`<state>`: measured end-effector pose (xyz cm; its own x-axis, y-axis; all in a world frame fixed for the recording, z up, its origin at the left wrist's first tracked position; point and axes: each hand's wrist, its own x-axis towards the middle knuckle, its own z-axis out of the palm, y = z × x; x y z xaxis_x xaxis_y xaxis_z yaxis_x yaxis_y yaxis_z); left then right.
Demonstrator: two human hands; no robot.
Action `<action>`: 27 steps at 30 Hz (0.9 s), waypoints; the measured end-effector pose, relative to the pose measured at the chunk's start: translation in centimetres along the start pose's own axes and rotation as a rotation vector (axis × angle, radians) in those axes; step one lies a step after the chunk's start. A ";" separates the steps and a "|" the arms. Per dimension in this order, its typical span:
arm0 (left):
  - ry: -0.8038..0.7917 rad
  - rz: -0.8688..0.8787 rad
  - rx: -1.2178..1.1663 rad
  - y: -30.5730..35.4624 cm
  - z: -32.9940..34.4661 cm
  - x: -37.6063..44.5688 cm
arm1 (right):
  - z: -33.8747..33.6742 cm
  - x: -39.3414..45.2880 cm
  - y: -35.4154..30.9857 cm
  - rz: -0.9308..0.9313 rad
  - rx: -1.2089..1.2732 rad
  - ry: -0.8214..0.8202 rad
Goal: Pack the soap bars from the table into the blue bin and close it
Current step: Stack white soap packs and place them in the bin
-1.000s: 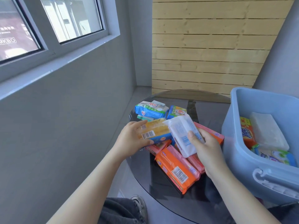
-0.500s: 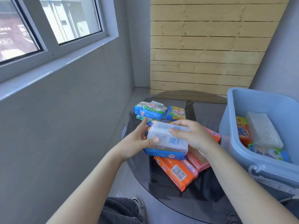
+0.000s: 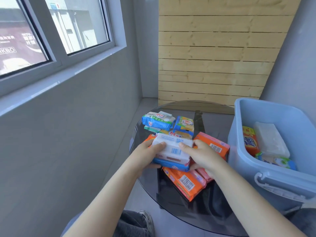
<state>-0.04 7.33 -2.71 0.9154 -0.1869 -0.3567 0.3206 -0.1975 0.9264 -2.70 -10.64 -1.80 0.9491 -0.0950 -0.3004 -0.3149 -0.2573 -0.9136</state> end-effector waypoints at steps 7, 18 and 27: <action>0.122 0.223 -0.284 5.0 0.2 -2.5 | -0.5 -3.7 -3.9 -0.117 0.411 0.033; -0.238 0.337 -0.369 14.7 11.5 -3.7 | -11.1 -8.0 -6.9 -0.334 0.562 0.184; -0.490 -0.034 -0.339 16.5 23.2 -0.2 | -21.4 -7.1 -3.5 -0.122 0.086 0.465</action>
<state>-0.63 -18.25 9.84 0.7100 -0.6240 -0.3265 0.4817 0.0921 0.8715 -8.55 -29.68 9.42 0.8679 -0.4939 -0.0528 -0.1806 -0.2148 -0.9598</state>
